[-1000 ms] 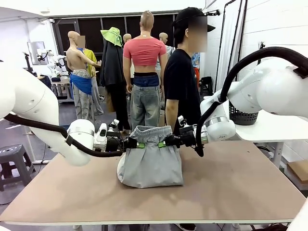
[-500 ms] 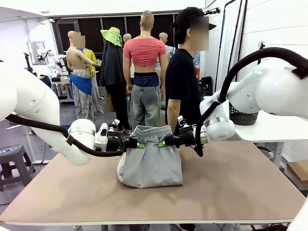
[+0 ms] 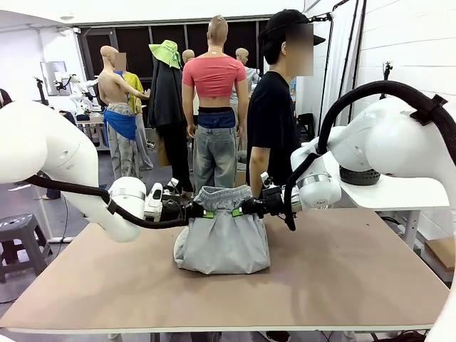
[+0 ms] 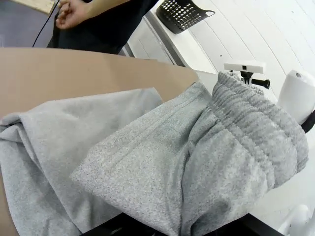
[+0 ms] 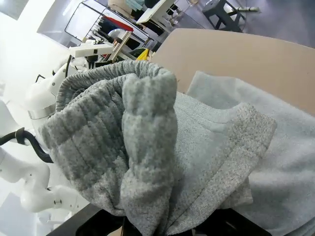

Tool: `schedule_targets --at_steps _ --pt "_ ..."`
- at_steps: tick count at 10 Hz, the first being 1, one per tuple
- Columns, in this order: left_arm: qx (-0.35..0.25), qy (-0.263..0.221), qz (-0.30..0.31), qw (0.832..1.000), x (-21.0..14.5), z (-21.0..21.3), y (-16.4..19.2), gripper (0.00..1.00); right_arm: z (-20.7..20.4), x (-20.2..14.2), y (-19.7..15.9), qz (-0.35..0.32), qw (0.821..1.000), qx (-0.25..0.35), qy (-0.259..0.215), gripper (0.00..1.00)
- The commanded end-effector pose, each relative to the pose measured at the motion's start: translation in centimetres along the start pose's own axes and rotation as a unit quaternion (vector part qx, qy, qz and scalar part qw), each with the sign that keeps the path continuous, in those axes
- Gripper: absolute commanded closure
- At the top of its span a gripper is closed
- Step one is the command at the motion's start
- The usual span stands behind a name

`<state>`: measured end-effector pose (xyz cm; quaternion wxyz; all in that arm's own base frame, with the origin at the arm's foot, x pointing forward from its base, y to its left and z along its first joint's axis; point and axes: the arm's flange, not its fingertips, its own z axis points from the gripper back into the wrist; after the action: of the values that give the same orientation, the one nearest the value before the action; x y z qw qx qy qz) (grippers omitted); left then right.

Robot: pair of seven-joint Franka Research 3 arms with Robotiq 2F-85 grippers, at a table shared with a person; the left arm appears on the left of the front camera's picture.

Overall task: Fold the training pants.
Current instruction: Fold the Training pants in half.

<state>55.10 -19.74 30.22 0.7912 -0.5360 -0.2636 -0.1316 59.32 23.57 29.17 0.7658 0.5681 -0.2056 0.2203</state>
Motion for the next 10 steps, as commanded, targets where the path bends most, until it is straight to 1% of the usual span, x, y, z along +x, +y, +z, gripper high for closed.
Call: schedule_targets --at_steps 1,3,5,7,8,10 --pt "0.014 -0.005 0.048 0.999 0.8 -0.2 1.2 1.0 -0.1 1.1 -1.4 -0.03 0.999 -0.013 0.008 1.0" --pt "0.015 0.005 0.061 0.998 0.4 -0.9 2.0 1.0 0.3 1.3 -3.0 -0.049 0.998 -0.014 0.02 1.0" --pt "0.015 0.019 0.075 0.997 0.1 -1.6 2.7 1.0 0.6 1.2 -3.8 -0.063 0.998 -0.017 0.013 1.0" --pt "0.025 0.027 0.088 0.995 -0.1 -2.0 3.6 1.0 0.8 1.0 -5.2 -0.082 0.996 -0.029 0.016 1.0" --pt "0.036 0.031 0.104 0.993 -0.3 -2.1 3.9 1.0 0.9 0.8 -5.5 -0.095 0.995 -0.036 0.019 1.0" --pt "0.053 0.018 0.12 0.991 -0.3 -1.4 4.2 1.0 0.6 0.9 -5.9 -0.106 0.993 -0.048 0.016 1.0"
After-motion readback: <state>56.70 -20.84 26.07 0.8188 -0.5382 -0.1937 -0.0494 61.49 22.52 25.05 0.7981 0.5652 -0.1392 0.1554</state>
